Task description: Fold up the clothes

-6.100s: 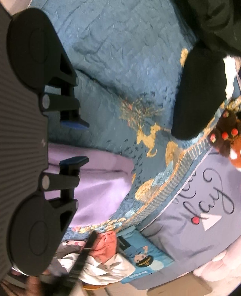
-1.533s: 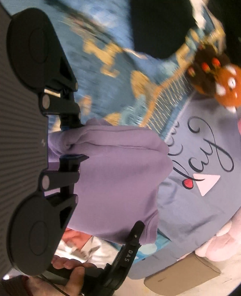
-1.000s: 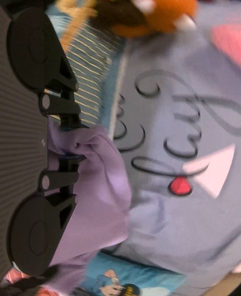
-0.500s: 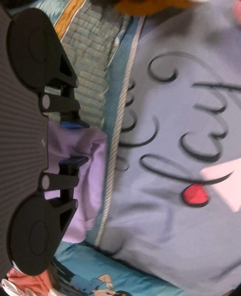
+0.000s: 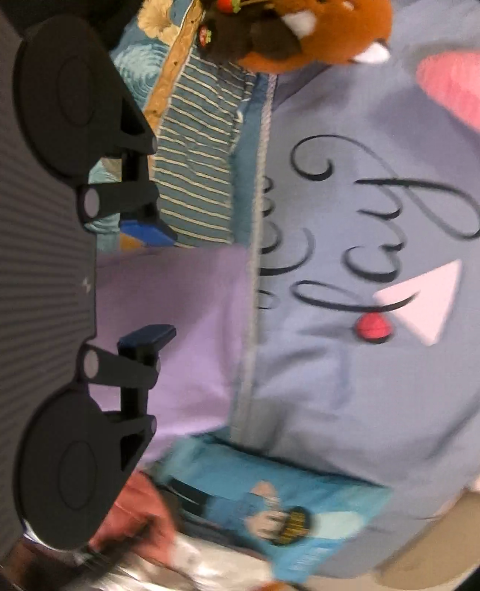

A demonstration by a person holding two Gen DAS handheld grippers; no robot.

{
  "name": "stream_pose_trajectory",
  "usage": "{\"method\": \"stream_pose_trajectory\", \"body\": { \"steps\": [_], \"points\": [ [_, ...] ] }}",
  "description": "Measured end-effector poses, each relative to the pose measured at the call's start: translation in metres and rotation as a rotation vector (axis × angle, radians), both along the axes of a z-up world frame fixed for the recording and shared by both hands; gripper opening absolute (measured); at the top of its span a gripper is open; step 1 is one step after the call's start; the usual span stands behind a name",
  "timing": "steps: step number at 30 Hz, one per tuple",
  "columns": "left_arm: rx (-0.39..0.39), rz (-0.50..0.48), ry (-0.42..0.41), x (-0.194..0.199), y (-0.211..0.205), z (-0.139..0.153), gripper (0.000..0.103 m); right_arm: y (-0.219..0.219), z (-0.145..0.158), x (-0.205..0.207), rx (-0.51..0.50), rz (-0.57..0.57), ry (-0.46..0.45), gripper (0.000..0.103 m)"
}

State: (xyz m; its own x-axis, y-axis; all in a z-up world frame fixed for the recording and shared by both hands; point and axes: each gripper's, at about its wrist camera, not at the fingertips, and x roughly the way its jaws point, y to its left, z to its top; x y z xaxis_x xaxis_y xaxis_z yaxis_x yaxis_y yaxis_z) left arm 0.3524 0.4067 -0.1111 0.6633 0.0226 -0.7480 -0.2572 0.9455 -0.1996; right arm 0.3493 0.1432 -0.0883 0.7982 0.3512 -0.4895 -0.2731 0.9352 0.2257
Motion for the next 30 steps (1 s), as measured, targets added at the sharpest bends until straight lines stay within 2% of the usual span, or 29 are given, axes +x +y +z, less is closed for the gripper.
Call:
{"method": "stream_pose_trajectory", "body": {
  "steps": [3, 4, 6, 8, 10, 12, 14, 15, 16, 17, 20, 24, 26, 30],
  "points": [
    [-0.003, 0.001, 0.069, 0.003, -0.006, -0.011, 0.052, 0.012, 0.006, 0.035, -0.067, 0.138, 0.012, 0.031],
    [-0.011, 0.003, 0.078, 0.003, -0.005, -0.015, 0.052, 0.015, 0.008, 0.047, -0.089, 0.183, 0.016, 0.025],
    [-0.035, -0.005, 0.085, 0.0, -0.004, -0.024, 0.052, 0.023, 0.012, 0.071, -0.133, 0.275, 0.024, 0.023],
    [-0.05, -0.019, 0.09, -0.001, -0.003, -0.032, 0.053, 0.031, 0.016, 0.094, -0.177, 0.365, 0.032, 0.023],
    [-0.046, -0.033, 0.086, 0.0, -0.002, -0.035, 0.057, 0.039, 0.013, 0.107, -0.211, 0.378, 0.03, 0.033],
    [-0.037, -0.044, 0.081, 0.001, 0.0, -0.037, 0.059, 0.044, 0.005, 0.124, -0.215, 0.405, 0.093, 0.034],
    [-0.035, -0.048, 0.083, 0.003, 0.0, -0.038, 0.059, 0.046, -0.004, 0.133, -0.225, 0.403, 0.139, 0.034],
    [-0.034, -0.049, 0.084, 0.005, 0.0, -0.039, 0.059, 0.047, -0.007, 0.137, -0.217, 0.394, 0.153, 0.024],
    [-0.033, -0.051, 0.085, 0.006, 0.001, -0.04, 0.059, 0.046, -0.008, 0.138, -0.182, 0.393, 0.163, 0.006],
    [-0.032, -0.053, 0.086, 0.007, 0.001, -0.041, 0.06, 0.045, -0.009, 0.14, -0.149, 0.391, 0.172, 0.006],
    [-0.029, -0.058, 0.089, 0.01, 0.002, -0.043, 0.062, 0.048, -0.003, 0.133, -0.199, 0.36, 0.117, 0.005],
    [-0.044, -0.047, 0.08, 0.014, 0.005, -0.045, 0.064, 0.045, 0.015, 0.136, -0.261, 0.236, 0.047, 0.004],
    [-0.029, -0.046, 0.073, 0.016, 0.005, -0.045, 0.069, 0.05, 0.015, 0.136, -0.324, 0.215, 0.043, 0.004],
    [-0.001, -0.037, 0.111, 0.028, 0.004, -0.059, 0.074, 0.055, -0.01, 0.144, -0.377, 0.191, 0.108, 0.004]
  ]
}}
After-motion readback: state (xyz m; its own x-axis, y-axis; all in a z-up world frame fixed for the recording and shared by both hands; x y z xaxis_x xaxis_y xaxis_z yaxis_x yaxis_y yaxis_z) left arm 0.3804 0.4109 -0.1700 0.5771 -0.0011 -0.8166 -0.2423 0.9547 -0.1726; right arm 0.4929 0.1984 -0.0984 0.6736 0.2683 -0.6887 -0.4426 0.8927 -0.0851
